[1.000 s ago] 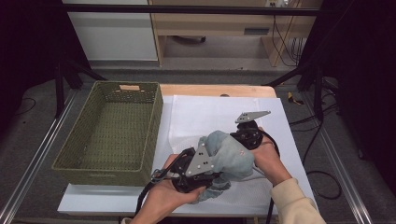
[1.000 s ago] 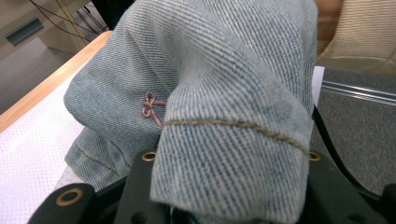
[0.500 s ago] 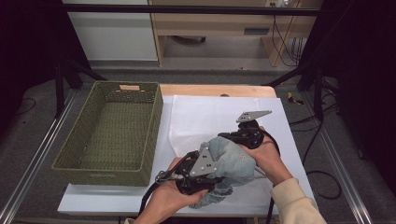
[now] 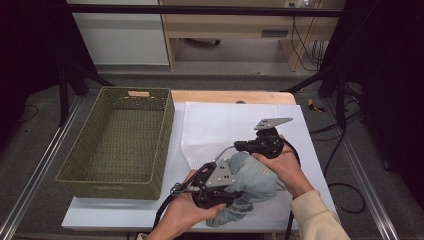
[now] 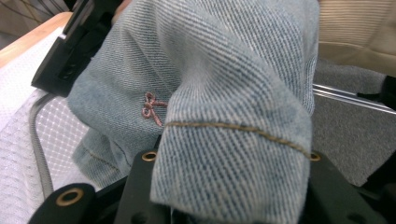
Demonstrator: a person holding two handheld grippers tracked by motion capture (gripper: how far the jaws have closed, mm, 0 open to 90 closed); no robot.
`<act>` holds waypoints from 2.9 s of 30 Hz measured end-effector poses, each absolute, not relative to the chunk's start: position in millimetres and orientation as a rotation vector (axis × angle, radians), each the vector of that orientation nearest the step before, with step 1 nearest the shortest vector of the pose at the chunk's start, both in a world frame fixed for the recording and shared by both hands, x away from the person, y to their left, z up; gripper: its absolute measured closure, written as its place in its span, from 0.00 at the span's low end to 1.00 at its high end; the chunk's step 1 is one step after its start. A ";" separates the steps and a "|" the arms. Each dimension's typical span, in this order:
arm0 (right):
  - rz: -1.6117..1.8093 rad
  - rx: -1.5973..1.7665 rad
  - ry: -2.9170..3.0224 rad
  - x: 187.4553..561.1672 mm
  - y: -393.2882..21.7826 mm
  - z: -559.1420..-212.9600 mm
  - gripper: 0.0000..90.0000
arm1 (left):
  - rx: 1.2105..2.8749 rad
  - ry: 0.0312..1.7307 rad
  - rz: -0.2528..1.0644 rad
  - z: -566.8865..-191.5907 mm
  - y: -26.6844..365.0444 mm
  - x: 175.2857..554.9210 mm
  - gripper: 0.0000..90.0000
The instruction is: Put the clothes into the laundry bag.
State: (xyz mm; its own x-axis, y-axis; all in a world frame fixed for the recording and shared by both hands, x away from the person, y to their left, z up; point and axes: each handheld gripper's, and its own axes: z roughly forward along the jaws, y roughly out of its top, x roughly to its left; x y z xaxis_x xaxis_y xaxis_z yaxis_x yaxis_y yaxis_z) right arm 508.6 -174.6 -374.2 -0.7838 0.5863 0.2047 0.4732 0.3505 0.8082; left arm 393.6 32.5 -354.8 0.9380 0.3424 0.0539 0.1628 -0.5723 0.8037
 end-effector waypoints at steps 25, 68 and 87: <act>1.388 0.963 2.468 508.7 -181.8 -364.3 0.99 | 2.220 0.387 0.314 -364.2 27.7 405.0 0.69; 1.410 0.916 2.482 494.4 -190.7 -330.2 0.99 | 2.170 0.670 0.429 -392.0 28.3 443.0 0.67; 1.380 0.962 2.479 495.2 -188.7 -328.0 0.99 | 2.072 0.780 0.384 -411.8 15.3 473.0 0.66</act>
